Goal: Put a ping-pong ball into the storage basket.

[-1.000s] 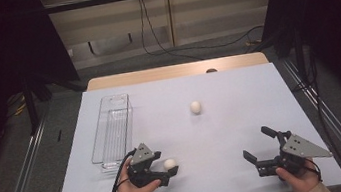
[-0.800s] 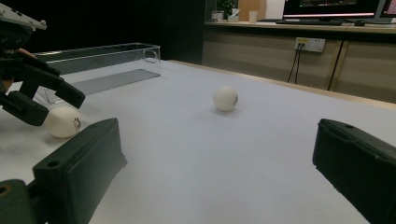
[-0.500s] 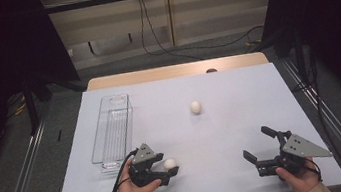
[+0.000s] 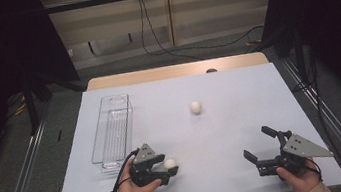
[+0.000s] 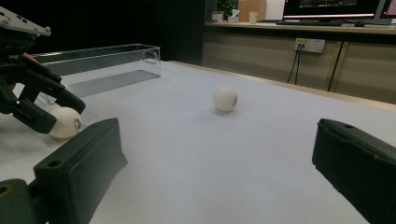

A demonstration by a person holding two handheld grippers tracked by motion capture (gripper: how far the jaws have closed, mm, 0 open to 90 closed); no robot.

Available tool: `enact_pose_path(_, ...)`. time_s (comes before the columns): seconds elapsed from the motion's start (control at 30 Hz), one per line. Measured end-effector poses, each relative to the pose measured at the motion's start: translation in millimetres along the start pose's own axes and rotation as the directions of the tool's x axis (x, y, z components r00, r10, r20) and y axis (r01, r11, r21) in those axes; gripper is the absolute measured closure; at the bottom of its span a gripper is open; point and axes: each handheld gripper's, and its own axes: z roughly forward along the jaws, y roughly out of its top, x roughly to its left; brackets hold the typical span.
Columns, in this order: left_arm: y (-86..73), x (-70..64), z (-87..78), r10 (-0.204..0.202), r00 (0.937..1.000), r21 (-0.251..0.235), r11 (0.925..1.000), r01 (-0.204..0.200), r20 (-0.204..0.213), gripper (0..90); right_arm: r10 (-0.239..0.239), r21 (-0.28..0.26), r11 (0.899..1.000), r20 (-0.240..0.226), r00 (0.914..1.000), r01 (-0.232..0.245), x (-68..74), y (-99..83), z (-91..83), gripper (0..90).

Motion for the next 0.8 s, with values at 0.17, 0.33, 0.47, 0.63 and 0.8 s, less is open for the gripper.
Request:
enact_pose_path(0.17,0.2,-0.4,1.5,0.003,1.0000,0.005,1.0000,-0.003,-0.001,36.8,0.001,-0.002,1.000,0.000,1.0000,-0.001,0.0,0.2,-0.1,1.3)
enact_pose_path(0.33,1.1,-0.9,1.6,0.010,0.9999,0.011,0.9999,-0.010,-0.005,39.1,0.001,-0.002,1.000,0.000,1.0000,-0.001,-0.1,0.1,-0.2,1.2)
enact_pose_path(0.47,0.9,-1.6,3.5,0.013,0.9999,0.019,0.9997,-0.013,-0.003,40.7,0.002,-0.002,1.000,0.001,1.0000,-0.002,-0.3,0.1,-0.5,1.2)
enact_pose_path(0.63,1.3,-1.6,4.9,0.021,0.9997,0.031,0.9993,-0.021,-0.012,43.3,0.001,0.001,1.000,-0.002,1.0000,-0.001,-0.6,-0.1,-0.2,1.3)
enact_pose_path(0.8,1.2,-0.9,4.7,0.022,0.9997,0.036,0.9991,-0.021,-0.011,44.3,0.001,-0.001,1.000,0.000,1.0000,-0.001,0.0,-0.2,-0.2,1.3)
